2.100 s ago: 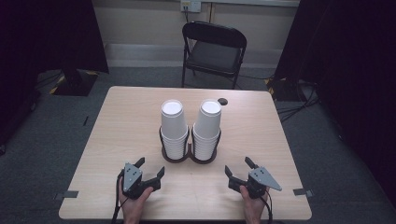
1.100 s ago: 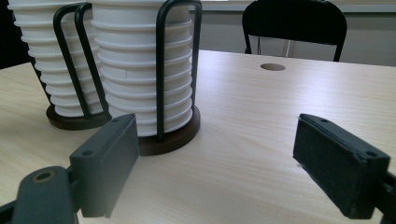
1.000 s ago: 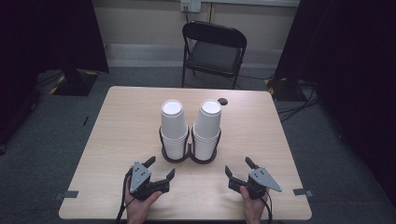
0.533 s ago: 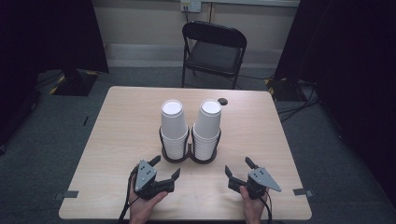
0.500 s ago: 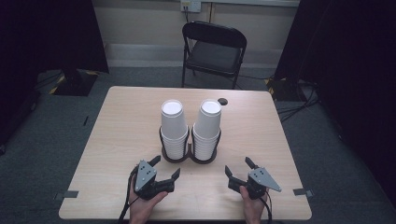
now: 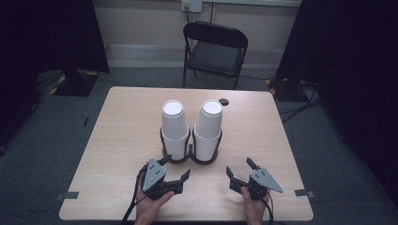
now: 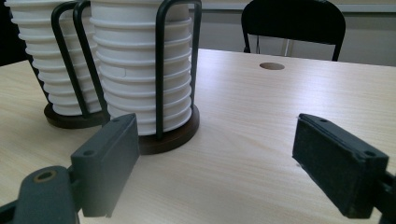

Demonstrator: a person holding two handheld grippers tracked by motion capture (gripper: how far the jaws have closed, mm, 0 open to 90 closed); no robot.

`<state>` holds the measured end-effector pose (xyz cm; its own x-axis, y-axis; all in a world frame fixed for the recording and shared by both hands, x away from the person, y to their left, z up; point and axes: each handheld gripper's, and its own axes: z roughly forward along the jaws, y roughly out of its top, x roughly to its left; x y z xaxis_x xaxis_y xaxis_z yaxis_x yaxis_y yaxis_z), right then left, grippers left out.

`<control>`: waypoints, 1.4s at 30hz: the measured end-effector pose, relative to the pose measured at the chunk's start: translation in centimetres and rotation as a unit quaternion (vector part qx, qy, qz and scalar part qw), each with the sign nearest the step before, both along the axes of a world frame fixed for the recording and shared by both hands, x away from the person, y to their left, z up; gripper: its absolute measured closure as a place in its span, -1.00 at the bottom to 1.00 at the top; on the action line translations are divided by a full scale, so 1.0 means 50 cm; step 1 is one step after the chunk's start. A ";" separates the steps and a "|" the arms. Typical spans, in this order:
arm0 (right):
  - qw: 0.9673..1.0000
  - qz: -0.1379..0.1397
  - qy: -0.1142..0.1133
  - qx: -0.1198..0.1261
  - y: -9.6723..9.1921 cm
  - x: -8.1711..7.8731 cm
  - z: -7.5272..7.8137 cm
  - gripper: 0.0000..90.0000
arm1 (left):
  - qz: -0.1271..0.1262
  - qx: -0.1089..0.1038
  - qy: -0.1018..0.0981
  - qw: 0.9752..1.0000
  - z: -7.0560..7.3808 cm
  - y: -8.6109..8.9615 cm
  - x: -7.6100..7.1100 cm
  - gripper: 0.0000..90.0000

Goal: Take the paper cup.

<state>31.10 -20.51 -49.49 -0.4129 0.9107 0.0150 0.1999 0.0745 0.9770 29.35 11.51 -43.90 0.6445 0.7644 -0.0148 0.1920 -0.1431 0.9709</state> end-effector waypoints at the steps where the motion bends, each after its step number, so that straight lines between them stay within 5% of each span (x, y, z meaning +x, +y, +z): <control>1: 1.000 0.000 0.000 0.000 0.000 0.000 0.000 -0.69 | -0.003 0.005 -0.002 1.000 0.004 -0.004 0.001 -0.59; 10: 1.000 0.001 0.002 -0.002 0.001 0.001 0.000 -0.69 | -0.027 0.001 -0.015 1.000 0.037 -0.034 0.009 -0.59; 30: 1.000 0.003 -0.002 0.002 -0.002 0.000 0.000 -0.69 | -0.031 -0.005 -0.020 0.999 0.108 -0.067 0.046 -0.58; 42: 1.000 0.005 0.002 0.003 -0.002 0.001 0.000 -0.68 | -0.029 0.017 -0.027 0.999 0.153 -0.098 0.086 -0.58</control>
<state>31.18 -20.59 -49.50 -0.4224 0.9062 0.0211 0.2021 0.0714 0.9768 33.64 6.62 -36.22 0.6874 0.7248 0.0467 0.1295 -0.1856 0.9741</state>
